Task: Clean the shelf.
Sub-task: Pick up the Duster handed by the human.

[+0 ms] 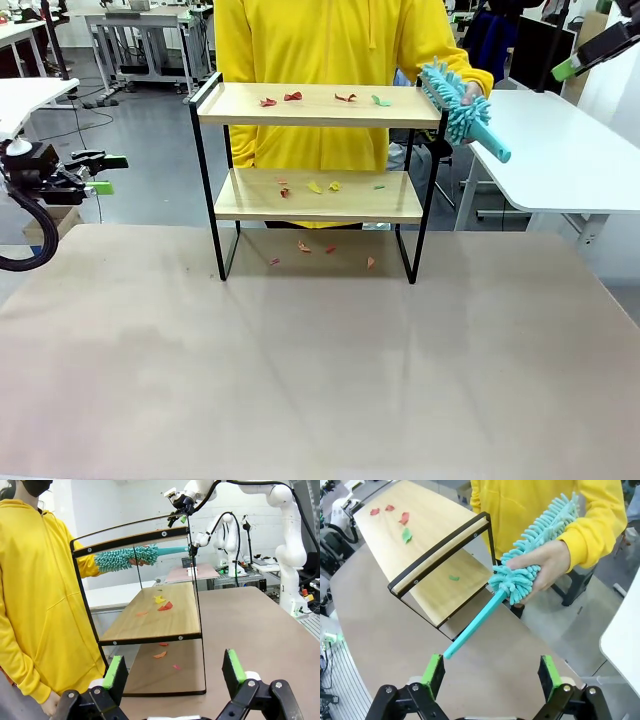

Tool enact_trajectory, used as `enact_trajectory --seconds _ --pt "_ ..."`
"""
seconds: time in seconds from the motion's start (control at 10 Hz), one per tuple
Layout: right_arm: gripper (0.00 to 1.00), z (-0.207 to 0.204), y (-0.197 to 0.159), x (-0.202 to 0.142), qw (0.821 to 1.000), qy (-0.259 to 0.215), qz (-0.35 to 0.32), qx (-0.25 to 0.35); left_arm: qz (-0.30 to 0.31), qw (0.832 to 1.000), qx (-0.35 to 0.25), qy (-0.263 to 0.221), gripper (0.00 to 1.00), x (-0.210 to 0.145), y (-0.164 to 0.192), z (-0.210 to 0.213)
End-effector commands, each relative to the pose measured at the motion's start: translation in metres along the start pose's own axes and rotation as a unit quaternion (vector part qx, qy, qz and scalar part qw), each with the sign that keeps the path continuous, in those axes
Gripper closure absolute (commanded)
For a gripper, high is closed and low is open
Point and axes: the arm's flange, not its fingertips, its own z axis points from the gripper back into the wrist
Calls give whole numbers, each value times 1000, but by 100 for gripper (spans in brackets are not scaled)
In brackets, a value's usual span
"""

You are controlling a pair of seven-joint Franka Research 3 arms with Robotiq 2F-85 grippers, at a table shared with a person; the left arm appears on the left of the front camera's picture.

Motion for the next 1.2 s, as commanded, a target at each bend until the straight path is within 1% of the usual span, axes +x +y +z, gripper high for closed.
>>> enact_trajectory --seconds 0.0,0.1,0.2,0.3,0.4,0.5,0.6,0.8,1.1 --pt "0 -11 25 6 998 14 -61 -30 -3 1000 1 1 0 3 -1 0" --pt "0 -20 49 13 994 19 -98 -47 -3 1000 1 1 0 3 -1 0" --pt "0 -29 67 16 991 25 -119 -52 -3 1000 1 1 0 3 -1 0" --pt "0 -39 83 18 988 39 -133 -74 -3 1000 1 1 0 3 -1 0" --pt "0 -50 101 18 984 39 -145 -97 -3 1000 1 1 0 3 -1 0" --pt "0 -62 118 17 977 38 -158 -138 -3 1000 1 1 0 3 -1 0" --pt "0 -74 129 17 972 31 -166 -163 -3 1000 1 1 0 3 -1 0" --pt "0 -92 141 13 965 12 -167 -200 -3 1000 1 1 0 3 -1 0" --pt "0 -107 133 1 961 23 -174 -214 -3 1000 1 1 0 3 -1 0"
